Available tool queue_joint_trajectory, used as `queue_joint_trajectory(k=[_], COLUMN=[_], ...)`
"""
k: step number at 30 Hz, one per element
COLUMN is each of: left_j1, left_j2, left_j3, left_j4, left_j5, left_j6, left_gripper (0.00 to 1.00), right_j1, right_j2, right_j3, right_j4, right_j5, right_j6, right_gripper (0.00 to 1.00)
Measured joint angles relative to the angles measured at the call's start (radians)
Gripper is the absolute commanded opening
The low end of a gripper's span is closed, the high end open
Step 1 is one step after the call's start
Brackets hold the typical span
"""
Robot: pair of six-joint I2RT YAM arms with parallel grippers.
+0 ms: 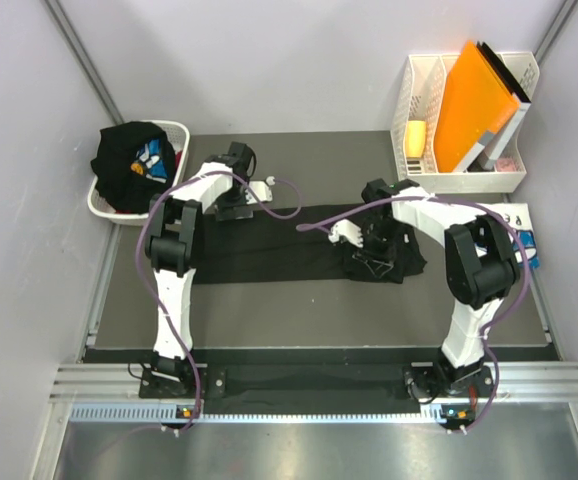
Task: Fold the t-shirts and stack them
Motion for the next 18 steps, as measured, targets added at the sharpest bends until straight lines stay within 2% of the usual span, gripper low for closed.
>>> queue_joint_trajectory(k=[12,18], left_j1=[0.006,0.008], left_j2=[-0.003,-0.013], left_j3=[-0.001,-0.016], left_j4=[0.0,0.011], left_j5=[0.015,0.02], left_j6=[0.0,0.0], left_gripper=[0.95,0.96], right_j1=[0.037,0.038], right_j2=[0.0,-0.004], right_j3=[-0.092,-0.103], right_j4=[0.102,0.139], right_j5=[0.018,0.033], right_j6=[0.079,0.117], right_gripper=[0.24,0.16])
